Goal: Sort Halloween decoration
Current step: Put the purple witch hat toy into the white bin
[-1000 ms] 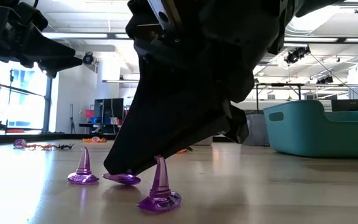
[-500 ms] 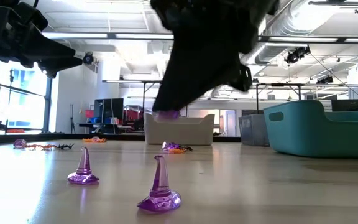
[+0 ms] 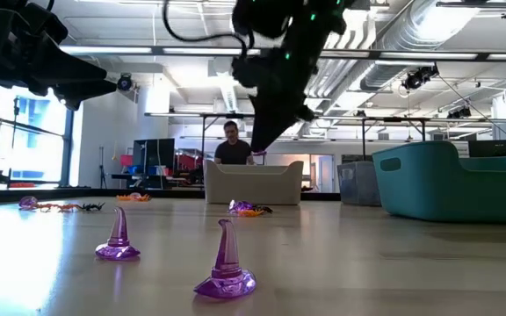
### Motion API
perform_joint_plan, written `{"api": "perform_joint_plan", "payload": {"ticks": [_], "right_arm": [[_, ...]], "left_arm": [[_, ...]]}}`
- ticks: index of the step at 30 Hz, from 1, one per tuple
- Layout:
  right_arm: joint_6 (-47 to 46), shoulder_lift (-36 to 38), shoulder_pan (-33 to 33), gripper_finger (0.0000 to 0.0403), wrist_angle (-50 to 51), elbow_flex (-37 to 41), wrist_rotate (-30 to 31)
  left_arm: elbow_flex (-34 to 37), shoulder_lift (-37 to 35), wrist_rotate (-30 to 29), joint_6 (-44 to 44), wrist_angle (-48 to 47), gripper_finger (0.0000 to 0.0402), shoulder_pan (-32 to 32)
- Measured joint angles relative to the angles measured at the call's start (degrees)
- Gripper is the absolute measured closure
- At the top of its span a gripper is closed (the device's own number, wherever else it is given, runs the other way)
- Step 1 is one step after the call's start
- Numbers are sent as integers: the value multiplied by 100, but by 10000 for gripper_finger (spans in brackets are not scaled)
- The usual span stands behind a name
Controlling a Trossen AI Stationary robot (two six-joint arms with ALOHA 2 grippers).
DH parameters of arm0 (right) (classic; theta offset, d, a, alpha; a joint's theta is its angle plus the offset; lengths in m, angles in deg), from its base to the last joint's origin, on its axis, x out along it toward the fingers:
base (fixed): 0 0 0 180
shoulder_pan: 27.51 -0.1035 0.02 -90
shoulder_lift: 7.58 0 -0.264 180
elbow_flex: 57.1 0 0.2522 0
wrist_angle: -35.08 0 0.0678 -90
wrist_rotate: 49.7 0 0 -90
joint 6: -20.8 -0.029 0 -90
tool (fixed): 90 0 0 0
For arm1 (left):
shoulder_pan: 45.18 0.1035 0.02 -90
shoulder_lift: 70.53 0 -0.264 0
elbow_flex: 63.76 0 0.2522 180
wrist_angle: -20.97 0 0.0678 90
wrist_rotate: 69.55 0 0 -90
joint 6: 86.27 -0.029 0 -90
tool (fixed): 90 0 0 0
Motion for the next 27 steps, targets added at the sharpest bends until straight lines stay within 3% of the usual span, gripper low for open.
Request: {"api": "perform_joint_plan", "payload": {"ticks": [8,17,27], "right_arm": [[898,0,1467,386,-421,0,-232],[1448,-2,1955,383,-531,0,-608],[1722,0,1949,283,-544,0,-495]], "left_arm": [[0,0,-1,-1,1,216,0],[1,0,0,-1,1,216,0],[1,0,-1,-1,1,216,0]]}}
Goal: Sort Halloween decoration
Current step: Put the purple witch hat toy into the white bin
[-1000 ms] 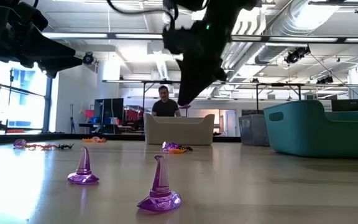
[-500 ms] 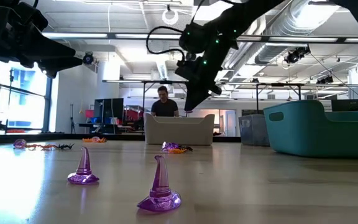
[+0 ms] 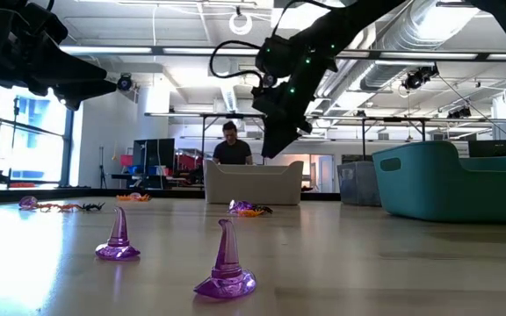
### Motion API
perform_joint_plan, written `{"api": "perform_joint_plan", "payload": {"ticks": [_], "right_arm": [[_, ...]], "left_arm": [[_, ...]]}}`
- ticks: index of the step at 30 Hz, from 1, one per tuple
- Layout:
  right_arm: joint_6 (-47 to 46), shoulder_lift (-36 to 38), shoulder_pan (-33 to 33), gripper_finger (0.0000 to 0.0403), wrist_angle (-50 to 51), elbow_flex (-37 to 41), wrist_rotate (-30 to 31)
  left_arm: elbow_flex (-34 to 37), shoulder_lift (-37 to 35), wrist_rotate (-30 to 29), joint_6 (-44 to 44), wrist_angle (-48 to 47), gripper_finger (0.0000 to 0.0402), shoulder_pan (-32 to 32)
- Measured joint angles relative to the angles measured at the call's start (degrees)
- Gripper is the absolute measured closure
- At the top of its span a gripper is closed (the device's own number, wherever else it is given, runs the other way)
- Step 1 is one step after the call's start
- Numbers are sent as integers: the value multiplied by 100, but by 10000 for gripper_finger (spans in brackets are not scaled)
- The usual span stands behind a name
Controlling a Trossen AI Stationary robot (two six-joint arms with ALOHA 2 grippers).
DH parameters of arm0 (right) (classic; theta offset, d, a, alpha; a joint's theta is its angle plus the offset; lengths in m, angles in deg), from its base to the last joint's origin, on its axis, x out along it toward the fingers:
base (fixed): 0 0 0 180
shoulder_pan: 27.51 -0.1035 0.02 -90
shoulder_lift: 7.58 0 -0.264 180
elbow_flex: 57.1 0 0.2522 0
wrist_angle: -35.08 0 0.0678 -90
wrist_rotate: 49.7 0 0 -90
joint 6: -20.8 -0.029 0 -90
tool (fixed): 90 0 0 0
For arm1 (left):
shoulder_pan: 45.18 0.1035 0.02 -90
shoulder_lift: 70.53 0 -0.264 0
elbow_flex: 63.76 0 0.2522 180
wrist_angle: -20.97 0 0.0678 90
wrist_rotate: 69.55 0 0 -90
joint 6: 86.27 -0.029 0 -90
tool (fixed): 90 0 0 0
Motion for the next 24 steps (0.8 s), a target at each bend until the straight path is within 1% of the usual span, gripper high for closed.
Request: {"api": "perform_joint_plan", "payload": {"ticks": [2,4,7,11,13,17,20,24], "right_arm": [[-27,0,-25,266,-7,0,-6],[-192,0,-106,258,14,0,-55],[-482,7,-385,259,183,0,-171],[-970,126,-973,272,516,0,-172],[-1229,245,-1355,279,629,0,57],[-1738,375,-2260,287,843,-1,831],[-2245,367,-2863,288,855,-2,1062],[-2938,250,-3488,288,622,0,1299]], "left_arm": [[-1,0,0,0,1,216,-2],[-1,0,0,2,-1,216,-2],[1,0,1,0,1,216,-1],[-1,0,0,0,-1,216,-2],[1,0,2,0,-1,216,0],[-1,0,1,0,0,216,-2],[-1,0,0,0,-1,216,-2],[0,0,0,0,0,216,-2]]}}
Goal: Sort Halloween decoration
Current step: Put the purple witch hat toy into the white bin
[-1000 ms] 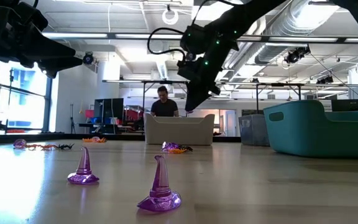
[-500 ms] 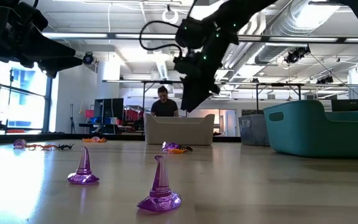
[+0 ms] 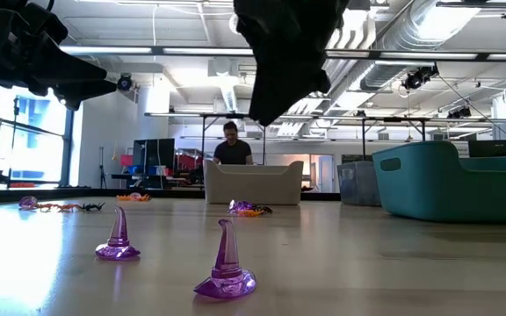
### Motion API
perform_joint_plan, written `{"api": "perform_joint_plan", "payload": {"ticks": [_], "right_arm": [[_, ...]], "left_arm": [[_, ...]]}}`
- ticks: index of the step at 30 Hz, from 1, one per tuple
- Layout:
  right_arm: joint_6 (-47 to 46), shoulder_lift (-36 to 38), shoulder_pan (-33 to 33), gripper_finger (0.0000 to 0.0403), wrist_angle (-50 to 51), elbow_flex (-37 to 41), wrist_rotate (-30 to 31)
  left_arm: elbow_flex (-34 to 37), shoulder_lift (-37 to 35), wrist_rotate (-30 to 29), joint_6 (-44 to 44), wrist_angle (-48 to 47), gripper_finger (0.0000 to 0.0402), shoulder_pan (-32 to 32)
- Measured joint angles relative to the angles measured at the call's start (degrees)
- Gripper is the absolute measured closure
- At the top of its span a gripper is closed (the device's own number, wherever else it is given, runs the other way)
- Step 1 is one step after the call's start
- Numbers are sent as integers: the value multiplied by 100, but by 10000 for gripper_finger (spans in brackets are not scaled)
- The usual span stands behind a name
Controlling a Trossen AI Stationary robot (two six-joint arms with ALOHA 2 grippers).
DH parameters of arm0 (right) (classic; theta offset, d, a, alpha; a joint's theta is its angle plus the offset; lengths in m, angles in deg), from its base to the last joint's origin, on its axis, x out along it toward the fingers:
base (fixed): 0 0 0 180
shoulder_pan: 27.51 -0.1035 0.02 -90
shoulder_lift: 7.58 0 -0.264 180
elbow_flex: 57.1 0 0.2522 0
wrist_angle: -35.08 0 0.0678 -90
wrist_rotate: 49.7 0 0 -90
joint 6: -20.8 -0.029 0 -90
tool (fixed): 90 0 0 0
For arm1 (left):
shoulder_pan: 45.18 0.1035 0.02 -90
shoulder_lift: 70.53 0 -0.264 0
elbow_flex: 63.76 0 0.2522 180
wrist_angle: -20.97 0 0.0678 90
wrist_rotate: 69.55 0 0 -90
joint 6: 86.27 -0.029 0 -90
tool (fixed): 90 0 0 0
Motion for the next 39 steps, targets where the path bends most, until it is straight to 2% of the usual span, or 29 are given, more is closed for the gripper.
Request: {"api": "perform_joint_plan", "payload": {"ticks": [10,19,25,39], "right_arm": [[-762,-829,-1098,288,-1462,0,243],[-1019,-1535,-1470,288,-2920,0,133],[-1415,-1778,-1582,288,-3121,0,-251],[-1216,-1817,-1637,288,-3308,0,-114]], "left_arm": [[-1,0,0,0,-1,216,0],[0,0,1,0,-1,216,0],[-1,0,0,0,1,216,0],[-1,0,2,0,-1,216,0]]}}
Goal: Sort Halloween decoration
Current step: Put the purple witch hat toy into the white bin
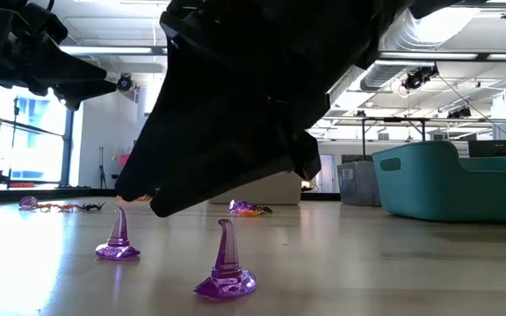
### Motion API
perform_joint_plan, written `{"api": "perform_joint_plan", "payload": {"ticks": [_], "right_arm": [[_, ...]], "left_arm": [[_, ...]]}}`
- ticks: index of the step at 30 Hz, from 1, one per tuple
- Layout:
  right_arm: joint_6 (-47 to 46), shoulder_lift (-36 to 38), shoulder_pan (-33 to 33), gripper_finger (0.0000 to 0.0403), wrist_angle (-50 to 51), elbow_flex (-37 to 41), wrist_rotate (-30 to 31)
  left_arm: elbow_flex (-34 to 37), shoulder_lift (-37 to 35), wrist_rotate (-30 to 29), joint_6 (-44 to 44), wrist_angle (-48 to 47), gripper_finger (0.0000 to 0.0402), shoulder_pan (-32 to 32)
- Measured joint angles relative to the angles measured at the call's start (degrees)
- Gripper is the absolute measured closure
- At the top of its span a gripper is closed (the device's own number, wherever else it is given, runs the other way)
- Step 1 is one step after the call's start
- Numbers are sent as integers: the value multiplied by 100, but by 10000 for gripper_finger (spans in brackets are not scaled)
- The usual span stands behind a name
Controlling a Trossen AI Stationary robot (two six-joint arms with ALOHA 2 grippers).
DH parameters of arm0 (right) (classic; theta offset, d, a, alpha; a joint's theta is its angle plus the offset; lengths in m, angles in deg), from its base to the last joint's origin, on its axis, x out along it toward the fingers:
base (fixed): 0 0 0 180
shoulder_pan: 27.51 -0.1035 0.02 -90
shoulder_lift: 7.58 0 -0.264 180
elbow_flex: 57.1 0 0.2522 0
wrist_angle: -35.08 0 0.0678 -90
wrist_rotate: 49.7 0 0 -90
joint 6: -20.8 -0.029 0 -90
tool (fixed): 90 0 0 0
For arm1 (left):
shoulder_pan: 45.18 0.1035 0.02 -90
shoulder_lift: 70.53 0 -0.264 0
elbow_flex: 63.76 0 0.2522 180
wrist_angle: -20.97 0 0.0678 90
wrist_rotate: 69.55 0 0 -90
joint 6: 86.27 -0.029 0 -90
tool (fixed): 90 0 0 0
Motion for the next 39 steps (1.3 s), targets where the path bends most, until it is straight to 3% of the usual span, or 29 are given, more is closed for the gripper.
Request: {"api": "perform_joint_plan", "payload": {"ticks": [14,31,39], "right_arm": [[279,-9,85,288,8,0,-149],[301,-469,224,290,-791,-12,-347],[226,-496,262,343,-787,-13,-367]], "left_arm": [[0,0,-2,0,0,216,0],[1,0,-2,0,1,216,2],[0,0,-2,0,0,216,2]]}}
